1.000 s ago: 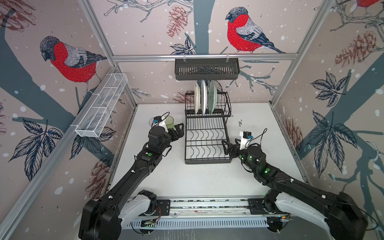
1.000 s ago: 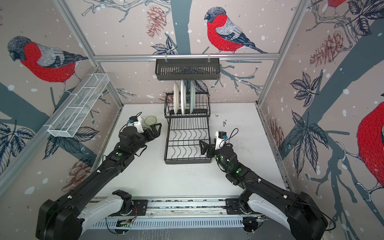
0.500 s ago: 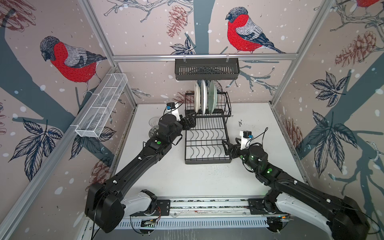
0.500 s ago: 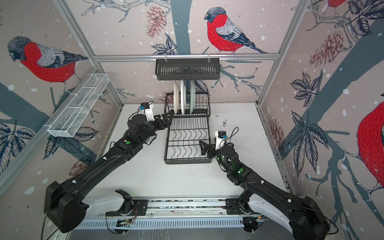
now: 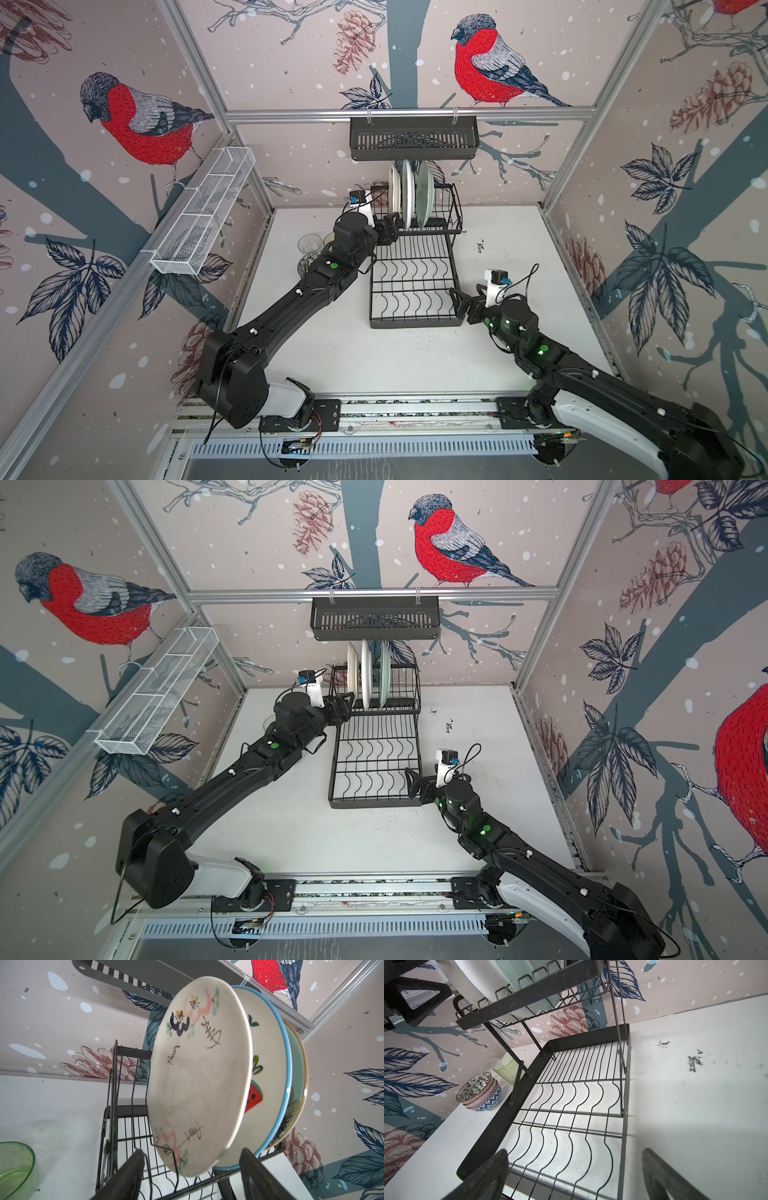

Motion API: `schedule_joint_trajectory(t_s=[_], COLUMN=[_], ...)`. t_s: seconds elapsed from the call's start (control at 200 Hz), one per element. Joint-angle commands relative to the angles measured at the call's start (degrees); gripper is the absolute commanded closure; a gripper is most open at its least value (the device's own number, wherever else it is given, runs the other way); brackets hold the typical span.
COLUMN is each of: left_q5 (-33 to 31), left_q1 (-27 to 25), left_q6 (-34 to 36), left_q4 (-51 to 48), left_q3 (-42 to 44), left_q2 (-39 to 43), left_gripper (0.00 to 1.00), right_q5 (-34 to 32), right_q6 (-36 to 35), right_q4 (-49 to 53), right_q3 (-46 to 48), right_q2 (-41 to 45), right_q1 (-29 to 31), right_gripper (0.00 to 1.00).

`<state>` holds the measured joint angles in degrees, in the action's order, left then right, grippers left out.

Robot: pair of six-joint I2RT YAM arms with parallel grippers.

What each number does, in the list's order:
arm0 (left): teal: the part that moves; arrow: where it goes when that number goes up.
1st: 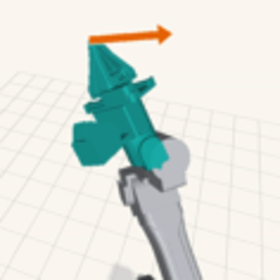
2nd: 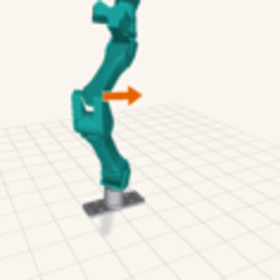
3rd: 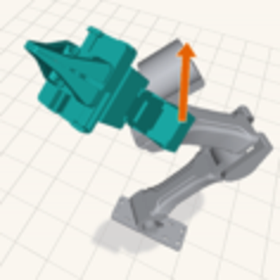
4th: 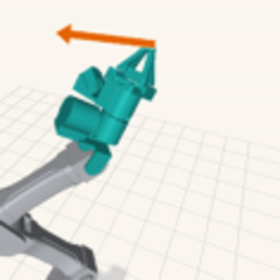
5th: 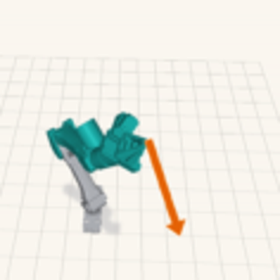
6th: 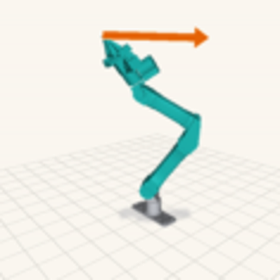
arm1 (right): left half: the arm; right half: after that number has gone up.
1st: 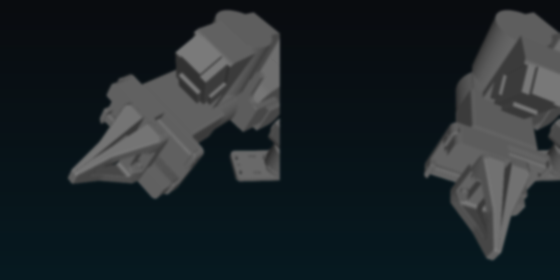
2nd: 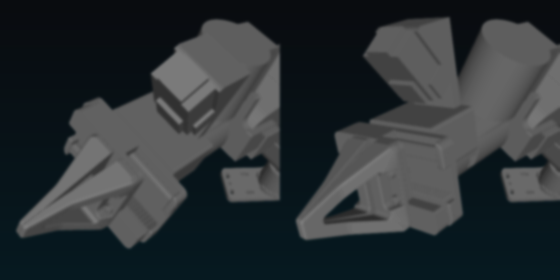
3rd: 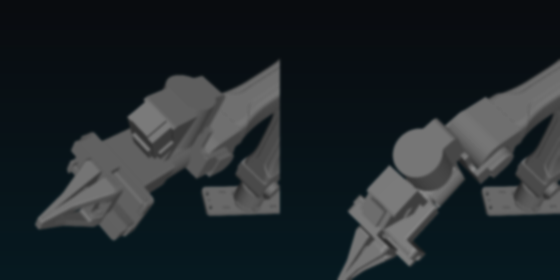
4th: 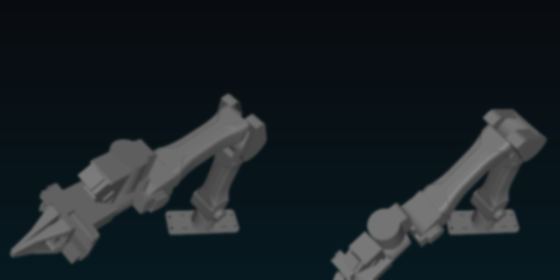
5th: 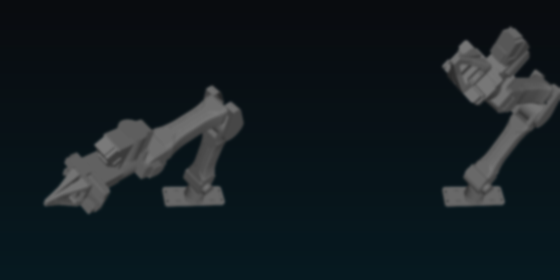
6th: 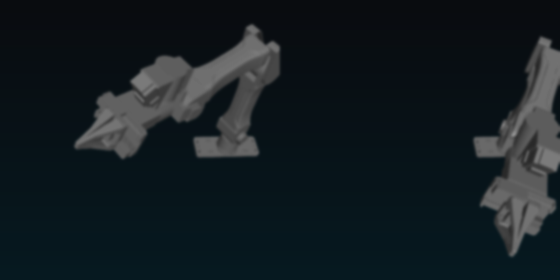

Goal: Unload the mixed dishes from the dish rack
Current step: 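Move the left gripper to the white flower-painted plate in the rack, then close the left gripper on the rim of the white plate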

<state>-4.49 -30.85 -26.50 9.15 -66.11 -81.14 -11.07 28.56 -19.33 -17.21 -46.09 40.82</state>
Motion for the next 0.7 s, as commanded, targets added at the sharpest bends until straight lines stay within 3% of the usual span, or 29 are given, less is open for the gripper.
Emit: schedule_joint_trajectory(t_s=[0.0, 0.43, 0.555, 0.695], left_q5=[-0.3, -4.0, -3.9, -3.9], left_q1=[0.0, -0.1, -0.1, -0.2], left_q6=[1.9, 3.1, 3.7, 4.3], left_q4=[3.6, -0.5, -1.4, -3.1], left_q3=[-2.0, -8.9, -10.8, -13.3], left_q2=[-2.0, -9.1, -10.5, -11.9], left_gripper=[0.29, 0.4, 0.56, 0.59], right_q5=[-1.7, -1.5, -1.7, -1.5], right_q6=[0.5, 1.3, 2.0, 2.3], right_q4=[-0.2, -0.7, -0.5, -0.5], right_q3=[0.5, 1.5, 1.6, 1.7], right_q2=[0.4, -0.1, -0.1, -0.2], right_q1=[-0.3, -2.0, -2.5, -2.8], right_gripper=[0.0, 0.01, 0.0, 0.01])
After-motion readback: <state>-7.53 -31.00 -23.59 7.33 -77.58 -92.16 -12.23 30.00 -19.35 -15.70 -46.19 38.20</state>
